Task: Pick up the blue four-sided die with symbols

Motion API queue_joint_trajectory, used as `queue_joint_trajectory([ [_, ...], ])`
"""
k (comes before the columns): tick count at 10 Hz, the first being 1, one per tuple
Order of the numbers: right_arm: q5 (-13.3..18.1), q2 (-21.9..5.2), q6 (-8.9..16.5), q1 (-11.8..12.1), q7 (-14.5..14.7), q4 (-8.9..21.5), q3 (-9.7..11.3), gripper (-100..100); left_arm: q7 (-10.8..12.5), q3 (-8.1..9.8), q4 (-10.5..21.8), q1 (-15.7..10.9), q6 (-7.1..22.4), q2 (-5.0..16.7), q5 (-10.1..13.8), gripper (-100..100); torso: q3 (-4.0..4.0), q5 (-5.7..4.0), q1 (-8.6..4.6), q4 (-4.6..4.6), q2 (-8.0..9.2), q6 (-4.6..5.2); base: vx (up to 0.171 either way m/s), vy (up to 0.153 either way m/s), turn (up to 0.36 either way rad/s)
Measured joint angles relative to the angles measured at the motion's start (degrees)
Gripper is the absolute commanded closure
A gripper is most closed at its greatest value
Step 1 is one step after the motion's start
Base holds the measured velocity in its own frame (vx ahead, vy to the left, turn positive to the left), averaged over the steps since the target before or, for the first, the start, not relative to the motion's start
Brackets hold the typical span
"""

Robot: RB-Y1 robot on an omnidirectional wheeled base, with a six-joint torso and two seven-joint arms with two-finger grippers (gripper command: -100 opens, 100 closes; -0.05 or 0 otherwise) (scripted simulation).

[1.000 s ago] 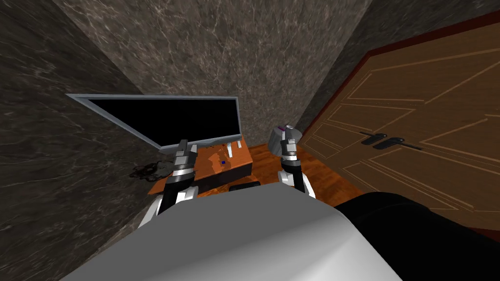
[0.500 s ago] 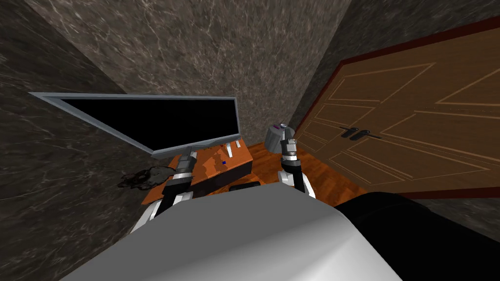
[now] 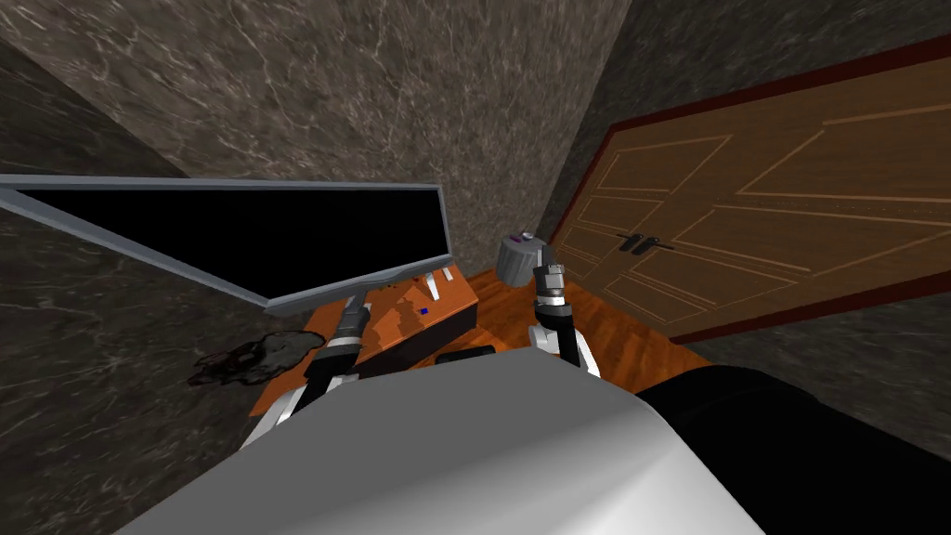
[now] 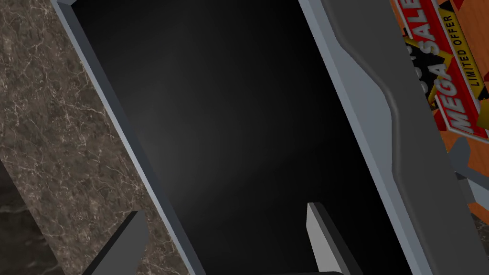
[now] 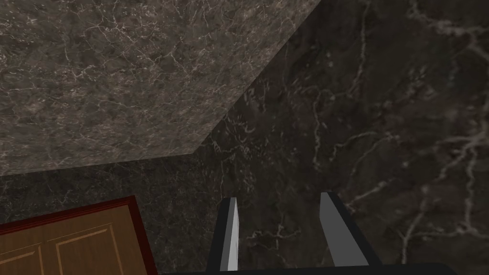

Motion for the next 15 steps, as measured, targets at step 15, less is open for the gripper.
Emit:
queue_joint_trajectory([
  [15, 0.0, 0.0, 0.0, 0.02, 0.0, 0.0, 0.0, 0, 1.37, 2.33, 24.96, -1.44, 11.27, 4.76, -12.82, -100, -0.16, -0.05, -0.24, -0.06, -0.28, -0.04, -0.015, 0.048, -0.237],
])
